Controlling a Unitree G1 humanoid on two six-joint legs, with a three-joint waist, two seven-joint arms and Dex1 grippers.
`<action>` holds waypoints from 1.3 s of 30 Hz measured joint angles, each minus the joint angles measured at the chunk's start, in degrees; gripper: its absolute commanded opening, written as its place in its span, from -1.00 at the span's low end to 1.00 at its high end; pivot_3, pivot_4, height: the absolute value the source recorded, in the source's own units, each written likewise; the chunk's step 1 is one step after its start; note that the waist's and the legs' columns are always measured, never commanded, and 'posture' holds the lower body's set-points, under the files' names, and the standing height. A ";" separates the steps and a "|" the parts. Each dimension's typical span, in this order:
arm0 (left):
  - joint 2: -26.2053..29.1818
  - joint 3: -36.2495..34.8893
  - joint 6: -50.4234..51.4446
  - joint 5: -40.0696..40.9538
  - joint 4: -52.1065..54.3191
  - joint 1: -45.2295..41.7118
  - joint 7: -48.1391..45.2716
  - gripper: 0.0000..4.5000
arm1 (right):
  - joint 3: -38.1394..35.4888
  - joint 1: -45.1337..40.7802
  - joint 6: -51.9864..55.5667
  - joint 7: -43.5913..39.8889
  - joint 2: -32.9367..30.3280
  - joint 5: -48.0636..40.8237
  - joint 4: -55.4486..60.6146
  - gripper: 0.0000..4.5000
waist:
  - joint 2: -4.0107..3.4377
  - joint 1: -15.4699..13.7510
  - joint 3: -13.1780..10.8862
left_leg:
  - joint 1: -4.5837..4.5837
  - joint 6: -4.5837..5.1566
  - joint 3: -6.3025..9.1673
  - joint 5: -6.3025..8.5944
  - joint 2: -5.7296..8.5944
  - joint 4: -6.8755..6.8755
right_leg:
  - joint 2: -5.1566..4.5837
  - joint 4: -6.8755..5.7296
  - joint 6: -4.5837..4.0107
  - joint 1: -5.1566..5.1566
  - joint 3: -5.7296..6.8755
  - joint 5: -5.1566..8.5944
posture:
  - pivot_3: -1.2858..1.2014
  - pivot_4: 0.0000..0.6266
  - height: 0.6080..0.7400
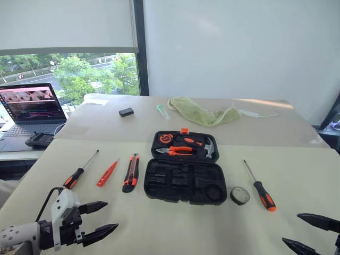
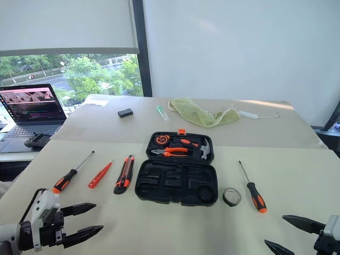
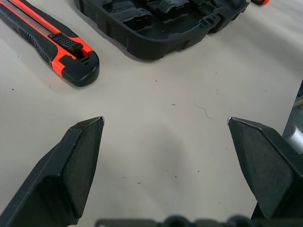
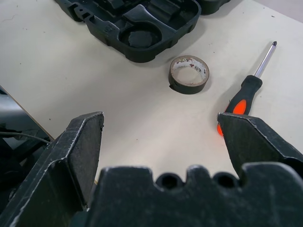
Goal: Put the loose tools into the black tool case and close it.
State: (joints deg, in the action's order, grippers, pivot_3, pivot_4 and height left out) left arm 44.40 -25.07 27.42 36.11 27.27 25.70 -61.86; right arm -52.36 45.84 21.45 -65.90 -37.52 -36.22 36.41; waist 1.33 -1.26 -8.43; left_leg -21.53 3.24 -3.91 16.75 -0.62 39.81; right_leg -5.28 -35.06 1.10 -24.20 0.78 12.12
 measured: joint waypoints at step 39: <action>17.04 21.63 31.03 -9.14 -39.62 -51.79 15.48 -0.63 | 21.24 -24.67 3.90 12.45 -9.51 -21.34 15.19 1.00 | 0.63 -0.07 -0.25 | -0.37 -0.22 0.07 -0.03 -0.04 0.14 | 0.18 -0.16 0.22 -0.20 0.17 -0.35 | 0.03 -0.52 1.00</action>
State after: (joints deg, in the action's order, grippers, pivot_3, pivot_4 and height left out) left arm 61.43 -3.45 58.45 26.97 -12.35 -26.09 -46.38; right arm -31.12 21.17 25.35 -53.45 -47.03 -57.56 51.60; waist 1.96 -1.33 -8.68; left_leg -21.90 3.02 -3.84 16.72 -0.67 39.95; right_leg -5.10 -35.22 1.32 -24.40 0.95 11.76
